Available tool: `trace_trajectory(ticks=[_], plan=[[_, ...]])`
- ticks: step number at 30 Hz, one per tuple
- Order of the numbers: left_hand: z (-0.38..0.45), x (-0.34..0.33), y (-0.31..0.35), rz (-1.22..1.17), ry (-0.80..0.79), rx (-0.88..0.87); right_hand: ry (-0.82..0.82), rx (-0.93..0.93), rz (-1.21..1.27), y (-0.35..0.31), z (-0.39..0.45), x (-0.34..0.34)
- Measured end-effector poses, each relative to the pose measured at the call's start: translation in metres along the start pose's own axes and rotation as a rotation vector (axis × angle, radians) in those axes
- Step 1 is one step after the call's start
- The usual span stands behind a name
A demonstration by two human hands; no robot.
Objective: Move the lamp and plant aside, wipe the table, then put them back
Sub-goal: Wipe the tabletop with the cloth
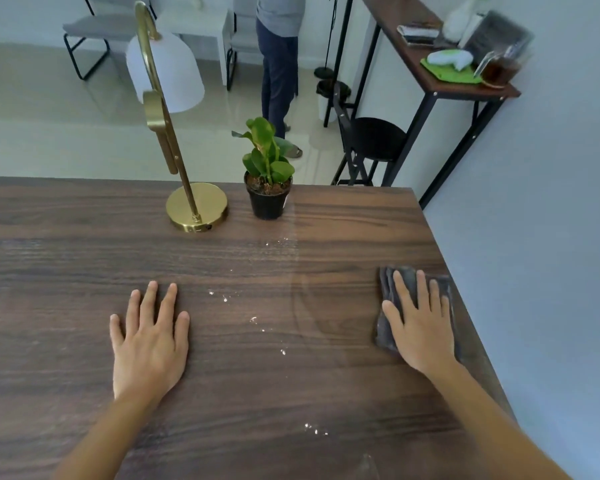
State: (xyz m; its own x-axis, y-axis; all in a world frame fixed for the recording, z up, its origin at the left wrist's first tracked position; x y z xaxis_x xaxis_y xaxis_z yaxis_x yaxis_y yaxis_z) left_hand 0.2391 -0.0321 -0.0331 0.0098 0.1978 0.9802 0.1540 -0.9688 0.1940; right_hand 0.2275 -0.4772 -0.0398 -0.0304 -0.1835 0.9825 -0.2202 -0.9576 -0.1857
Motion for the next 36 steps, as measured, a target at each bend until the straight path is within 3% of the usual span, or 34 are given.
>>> trace_trajectory(ticks=[3, 6, 12, 17, 23, 28, 31, 33, 36], plan=[[-0.001, -0.001, 0.001, 0.014, 0.009, -0.013, -0.083, 0.109, -0.032, -0.023, -0.032, -0.009], [0.000, -0.002, -0.001, 0.019, 0.015, -0.006, -0.110, 0.158, -0.051, -0.026, 0.022, -0.005], [0.001, -0.001, -0.003, 0.021, 0.033, 0.016, -0.095, -0.133, 0.022, 0.008, 0.200, 0.004], [0.002, -0.001, -0.004, 0.038, 0.057, 0.034, -0.102, -0.279, 0.031, 0.012, 0.258, 0.002], [0.000, 0.000, -0.002, 0.064, 0.044, 0.038, -0.157, 0.055, 0.031, -0.043, 0.182, -0.006], [0.004, 0.001, -0.002, 0.061, 0.019, 0.043, -0.111, 0.401, 0.038, -0.109, 0.008, -0.017], [0.006, 0.002, 0.000, 0.055, 0.001, 0.036, -0.167, 0.598, 0.017, -0.092, -0.083, -0.015], [0.006, 0.003, -0.003, 0.041, -0.006, 0.009, -0.179, 0.535, -0.018, -0.055, -0.079, -0.007], [0.005, 0.004, -0.016, 0.050, 0.005, -0.061, -0.102, 0.171, -0.051, -0.006, 0.003, 0.004]])
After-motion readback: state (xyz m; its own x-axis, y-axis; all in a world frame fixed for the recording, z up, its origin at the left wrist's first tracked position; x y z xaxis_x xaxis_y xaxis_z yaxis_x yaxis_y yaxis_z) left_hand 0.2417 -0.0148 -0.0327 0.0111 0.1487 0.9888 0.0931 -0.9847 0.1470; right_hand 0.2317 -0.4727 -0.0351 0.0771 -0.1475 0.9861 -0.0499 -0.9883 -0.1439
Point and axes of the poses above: each hand's wrist, its own z-axis towards the middle knuckle, its own x-axis out of the back of the hand, y = z × x, the point moved 10 cm from there along z, towards the middle knuckle, and after that the axes turned 3 degrees about z, right-handed, at the moved point
